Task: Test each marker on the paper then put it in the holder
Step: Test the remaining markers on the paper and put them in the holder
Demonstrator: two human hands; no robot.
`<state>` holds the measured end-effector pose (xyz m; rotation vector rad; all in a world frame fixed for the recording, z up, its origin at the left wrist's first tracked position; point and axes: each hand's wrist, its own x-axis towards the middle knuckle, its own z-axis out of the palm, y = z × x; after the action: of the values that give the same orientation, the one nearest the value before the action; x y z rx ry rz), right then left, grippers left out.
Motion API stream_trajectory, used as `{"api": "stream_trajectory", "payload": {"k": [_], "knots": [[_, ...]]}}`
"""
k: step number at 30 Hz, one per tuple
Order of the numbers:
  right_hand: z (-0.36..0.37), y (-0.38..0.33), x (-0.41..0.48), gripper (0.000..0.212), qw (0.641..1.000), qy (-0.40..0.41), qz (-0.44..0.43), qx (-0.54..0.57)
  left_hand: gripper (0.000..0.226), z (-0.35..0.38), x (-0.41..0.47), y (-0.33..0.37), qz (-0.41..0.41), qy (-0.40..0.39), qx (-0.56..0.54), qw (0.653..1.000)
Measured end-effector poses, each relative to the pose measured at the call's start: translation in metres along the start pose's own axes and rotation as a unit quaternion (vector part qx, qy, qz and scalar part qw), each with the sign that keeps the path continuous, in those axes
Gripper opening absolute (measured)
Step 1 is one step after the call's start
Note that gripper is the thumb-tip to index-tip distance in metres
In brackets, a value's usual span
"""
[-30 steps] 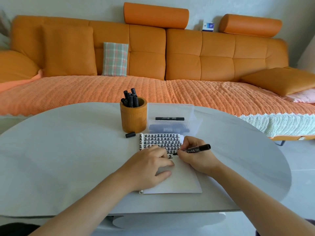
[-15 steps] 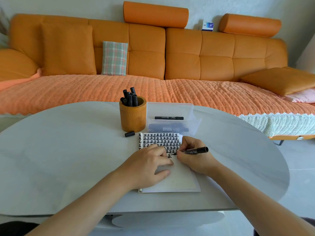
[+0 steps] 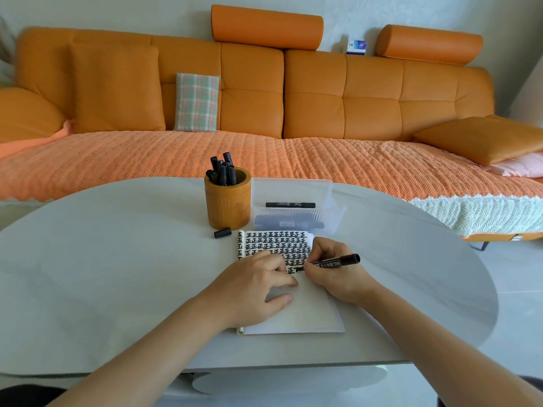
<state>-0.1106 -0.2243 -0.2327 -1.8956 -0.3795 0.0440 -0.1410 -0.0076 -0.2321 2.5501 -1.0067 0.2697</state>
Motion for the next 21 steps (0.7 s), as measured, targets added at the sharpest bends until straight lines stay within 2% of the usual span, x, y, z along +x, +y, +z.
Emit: {"api": "stream_trajectory", "payload": {"k": [17,21], "knots": [[-0.0002,-0.0014,-0.0005,0.017,1.000,-0.027,-0.010,0.002,0.034,0.0028,0.0003,-0.0027,0.010,0.013,-0.003,1.000],[-0.0009,-0.0016,0.0011,0.019,1.000,-0.007,-0.004,0.024,0.035,0.0039,-0.0001,-0.0034,0.010,0.014,0.003,1.000]]}}
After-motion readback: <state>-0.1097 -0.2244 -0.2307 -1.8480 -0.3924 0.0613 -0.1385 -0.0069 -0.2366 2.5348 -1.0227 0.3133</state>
